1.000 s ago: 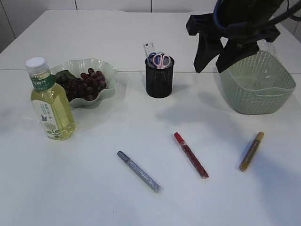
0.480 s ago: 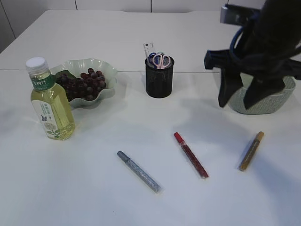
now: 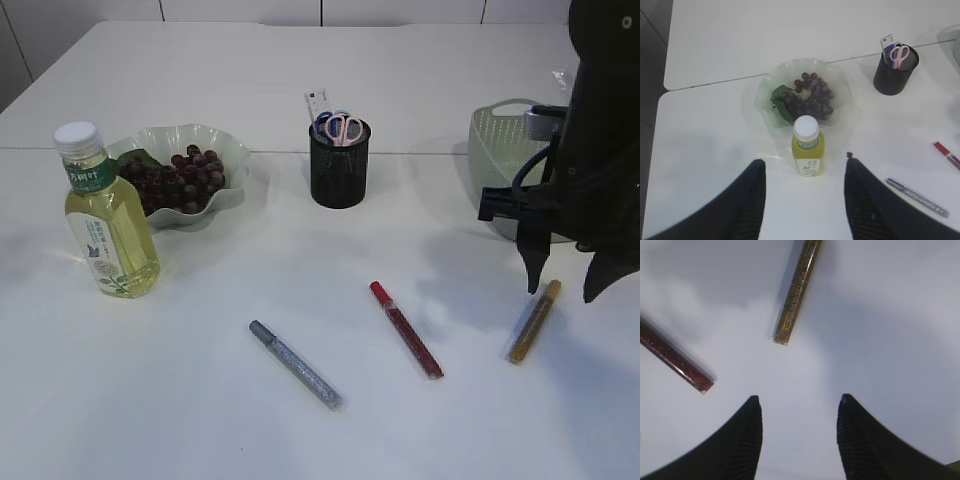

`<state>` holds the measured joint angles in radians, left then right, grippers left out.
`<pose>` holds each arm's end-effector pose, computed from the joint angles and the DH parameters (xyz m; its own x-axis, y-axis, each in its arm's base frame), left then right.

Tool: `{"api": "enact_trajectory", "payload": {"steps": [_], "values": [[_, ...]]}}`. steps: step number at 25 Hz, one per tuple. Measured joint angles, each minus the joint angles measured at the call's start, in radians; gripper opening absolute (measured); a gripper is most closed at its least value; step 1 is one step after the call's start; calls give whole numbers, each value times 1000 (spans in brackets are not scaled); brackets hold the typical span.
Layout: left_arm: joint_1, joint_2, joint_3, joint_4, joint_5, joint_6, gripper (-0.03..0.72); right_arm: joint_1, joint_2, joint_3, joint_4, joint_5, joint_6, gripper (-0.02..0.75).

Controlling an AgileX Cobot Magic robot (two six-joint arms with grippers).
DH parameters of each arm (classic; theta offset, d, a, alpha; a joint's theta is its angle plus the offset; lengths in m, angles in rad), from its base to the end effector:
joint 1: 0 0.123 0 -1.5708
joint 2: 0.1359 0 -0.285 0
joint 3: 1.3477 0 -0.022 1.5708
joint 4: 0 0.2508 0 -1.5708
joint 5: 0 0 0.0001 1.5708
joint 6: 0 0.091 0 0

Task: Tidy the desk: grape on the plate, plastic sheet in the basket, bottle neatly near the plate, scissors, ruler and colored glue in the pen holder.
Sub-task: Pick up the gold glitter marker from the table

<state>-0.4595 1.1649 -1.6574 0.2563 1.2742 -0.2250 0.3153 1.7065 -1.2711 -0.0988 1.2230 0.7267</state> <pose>0.1801 -0.0645 0.4975 -0.5996 0.1365 -0.7885 0.1752 0.9838 0.0371 0.3066 0.0911 0.2420 -0.9286 0.3661 -0.0601 0.3698 0.9264 -0.0706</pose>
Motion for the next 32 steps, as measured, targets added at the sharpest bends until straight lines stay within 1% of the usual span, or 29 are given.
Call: {"api": "enact_trajectory", "payload": {"steps": [6, 9, 12, 15, 22, 26, 32], "values": [[0, 0, 0, 0, 0, 2, 371, -123, 102, 0, 133, -23, -1, 367], [0, 0, 0, 0, 0, 4, 371, -166, 121, 0, 144, -71, -9, 367], [0, 16, 0, 0, 0, 6, 371, -197, 128, 0, 144, -163, -12, 367], [0, 38, 0, 0, 0, 6, 371, -208, 153, -18, 144, -212, -13, 367], [0, 69, 0, 5, 0, 6, 371, -209, 271, -103, 152, -216, -13, 367], [0, 72, 0, 16, 0, 6, 371, -209, 306, -138, 152, -186, -15, 367], [0, 76, 0, 42, 0, 6, 371, -209, 323, -144, 145, -143, 3, 367]]}}
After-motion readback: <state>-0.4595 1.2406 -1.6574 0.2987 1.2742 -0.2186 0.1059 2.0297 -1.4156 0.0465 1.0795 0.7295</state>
